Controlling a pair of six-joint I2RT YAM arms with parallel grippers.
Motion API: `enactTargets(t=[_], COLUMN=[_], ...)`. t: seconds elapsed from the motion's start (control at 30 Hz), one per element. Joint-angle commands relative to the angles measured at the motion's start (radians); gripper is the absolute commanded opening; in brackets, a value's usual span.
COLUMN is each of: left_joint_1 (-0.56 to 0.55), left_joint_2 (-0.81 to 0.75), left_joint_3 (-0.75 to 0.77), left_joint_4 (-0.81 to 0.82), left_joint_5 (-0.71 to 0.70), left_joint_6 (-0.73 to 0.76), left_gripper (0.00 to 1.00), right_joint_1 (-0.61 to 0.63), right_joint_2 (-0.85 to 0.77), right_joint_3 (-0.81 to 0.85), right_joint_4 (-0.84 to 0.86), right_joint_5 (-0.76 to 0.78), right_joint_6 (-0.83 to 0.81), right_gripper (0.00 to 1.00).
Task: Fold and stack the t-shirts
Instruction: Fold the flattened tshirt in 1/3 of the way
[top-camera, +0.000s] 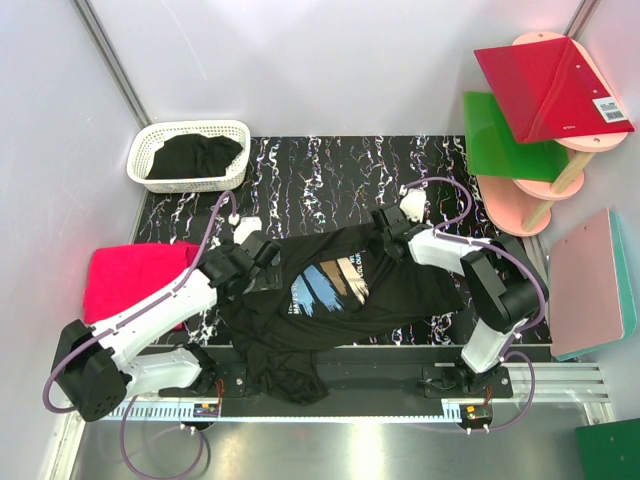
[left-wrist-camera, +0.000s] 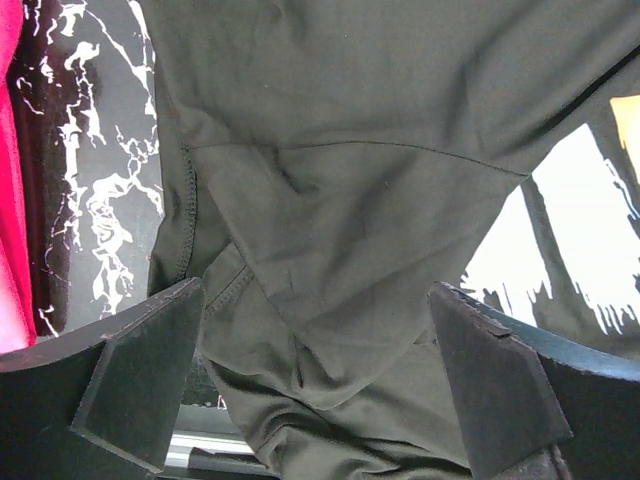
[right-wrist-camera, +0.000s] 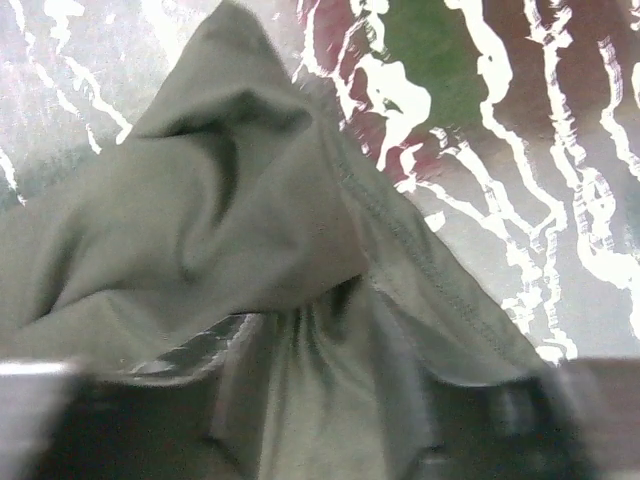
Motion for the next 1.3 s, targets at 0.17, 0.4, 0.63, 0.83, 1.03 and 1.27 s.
enactTargets(t=[0.17, 0.4, 0.63, 0.83, 1.03, 1.27], left_joint_1=[0.008, 0.046, 0.161, 0.278, 0.284, 0.307], left_joint_2=[0.0, 0.01, 0.104, 0.377, 0.593, 0.78], left_joint_3=[0.022, 0.0, -0.006, 0.118, 0.246, 0.413], left_joint_4=[0.04, 0.091, 0.23, 0.226, 0.223, 0.151], left_joint_5=[-0.016, 0.008, 0.041, 0.119, 0.107, 0.039], left_joint_6=[0.015, 0.035, 0.067, 0.119, 0.121, 0.132], left_gripper=[0.99, 0.99, 0.0, 0.0, 0.0, 0.0], right_joint_1=[0.003, 0.005, 0.006, 0.005, 0.005, 0.003], right_joint_2=[-0.018, -0.219, -0.333, -0.3, -0.204, -0.204], right_joint_3=[0.099, -0.007, -0.065, -0.039, 0.053, 0.035], right_joint_4=[-0.128, -0.057, 0.068, 0.24, 0.183, 0.182], right_joint_5=[0.147, -0.009, -0.054, -0.077, -0.135, -0.182], right_joint_6=[0.009, -0.033, -0.109, -0.19, -0.182, -0.19], right_gripper=[1.0, 1.0, 0.9, 0.0, 0.0, 0.0])
